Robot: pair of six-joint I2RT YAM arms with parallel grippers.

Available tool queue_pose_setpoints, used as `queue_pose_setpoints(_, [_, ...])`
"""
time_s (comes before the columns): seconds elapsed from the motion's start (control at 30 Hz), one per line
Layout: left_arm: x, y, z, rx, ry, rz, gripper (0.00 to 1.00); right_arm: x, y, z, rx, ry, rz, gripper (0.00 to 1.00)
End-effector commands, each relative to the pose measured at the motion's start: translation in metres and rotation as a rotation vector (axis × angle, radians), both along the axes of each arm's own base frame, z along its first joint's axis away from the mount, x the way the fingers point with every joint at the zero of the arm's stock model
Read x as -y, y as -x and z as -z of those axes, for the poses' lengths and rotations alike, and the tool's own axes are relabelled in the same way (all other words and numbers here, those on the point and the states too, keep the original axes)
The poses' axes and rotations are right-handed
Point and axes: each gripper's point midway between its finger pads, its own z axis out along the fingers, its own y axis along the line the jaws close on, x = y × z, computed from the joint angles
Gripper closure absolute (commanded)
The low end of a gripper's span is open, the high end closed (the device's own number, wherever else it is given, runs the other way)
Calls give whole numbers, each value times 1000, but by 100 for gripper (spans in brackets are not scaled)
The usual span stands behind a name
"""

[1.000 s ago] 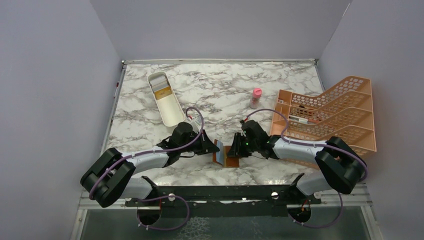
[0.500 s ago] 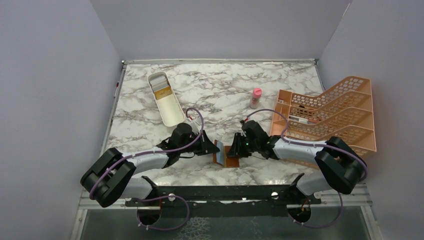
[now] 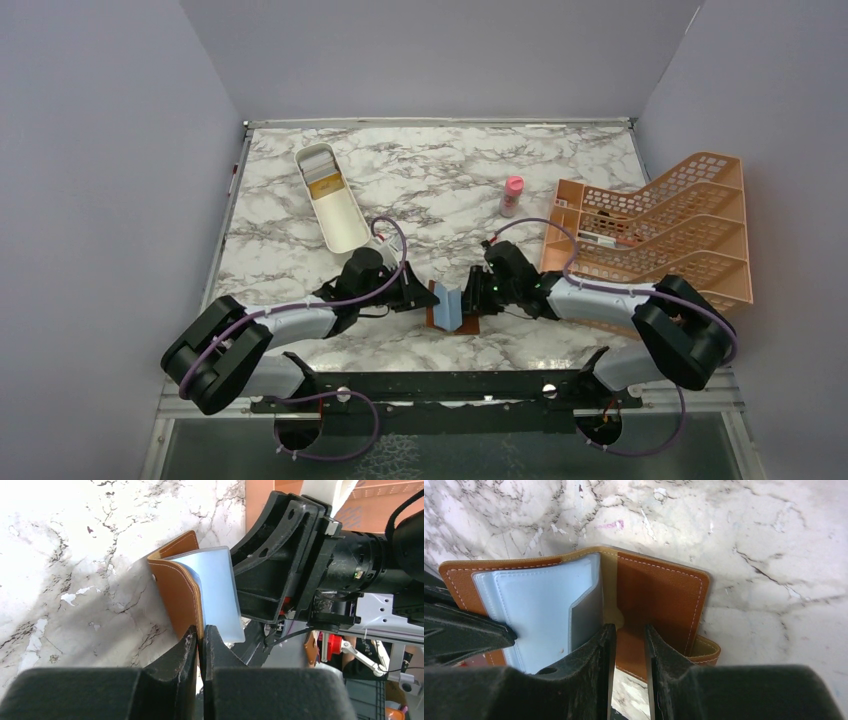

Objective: Put the credit cards into the card holder
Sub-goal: Open the card holder at the center of the board.

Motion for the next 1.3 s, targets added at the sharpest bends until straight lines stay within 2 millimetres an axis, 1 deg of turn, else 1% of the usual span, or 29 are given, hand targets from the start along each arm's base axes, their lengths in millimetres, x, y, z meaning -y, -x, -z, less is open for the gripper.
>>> queue_pose_setpoints(0.0, [1, -1, 2, -6, 15, -16, 100, 13, -2, -12, 35, 52, 22, 68])
queue_pose_setpoints(0.07, [1, -1, 10, -33, -3, -21, 100, 17, -5, -32, 72, 42, 36, 65])
queue_pose_setpoints(0.1, [1, -1, 12, -39, -6, -17, 100, 16, -6, -47, 101, 22, 31, 65])
queue_pose_setpoints(0.17, [3, -2, 13, -46, -9, -13, 100, 12, -5, -74, 148, -35, 5, 64])
queue_pose_setpoints(0.23, [4, -3, 13, -47, -8, -14, 100, 7, -4, -96, 171, -82, -7, 64])
queue_pose_setpoints(0.33, [5, -7, 11, -41, -9, -29, 100, -2, -1, -116, 189, -148, -39, 64])
queue_pose_setpoints(0.4, [5, -8, 12, -41, -12, -34, 100, -9, 2, -117, 178, -176, -59, 64])
queue_pose_setpoints(0.53, [7, -8, 11, -45, -12, -23, 100, -25, 3, -112, 148, -196, -89, 65])
queue_pose_setpoints(0.73, [9, -12, 6, -38, -22, -37, 100, -45, -6, -108, 125, -210, -106, 66])
queue_pose_setpoints(0.8, [9, -13, 5, -33, -33, -37, 100, -49, -9, -103, 111, -206, -103, 67])
queue_pose_setpoints(0.93, [9, -15, 6, -31, -53, -41, 100, -52, -13, -87, 73, -170, -88, 68])
queue_pose_setpoints(1.03, [7, -16, 8, -31, -67, -47, 100, -43, -14, -69, 43, -94, -58, 69])
queue_pose_setpoints(1.17, [4, -16, 16, -44, -102, -57, 100, -16, -15, -38, 42, 40, 6, 70])
queue_pose_setpoints(1.27, [-6, -18, 32, -70, -182, -92, 100, 6, -12, -18, 47, 130, 34, 73])
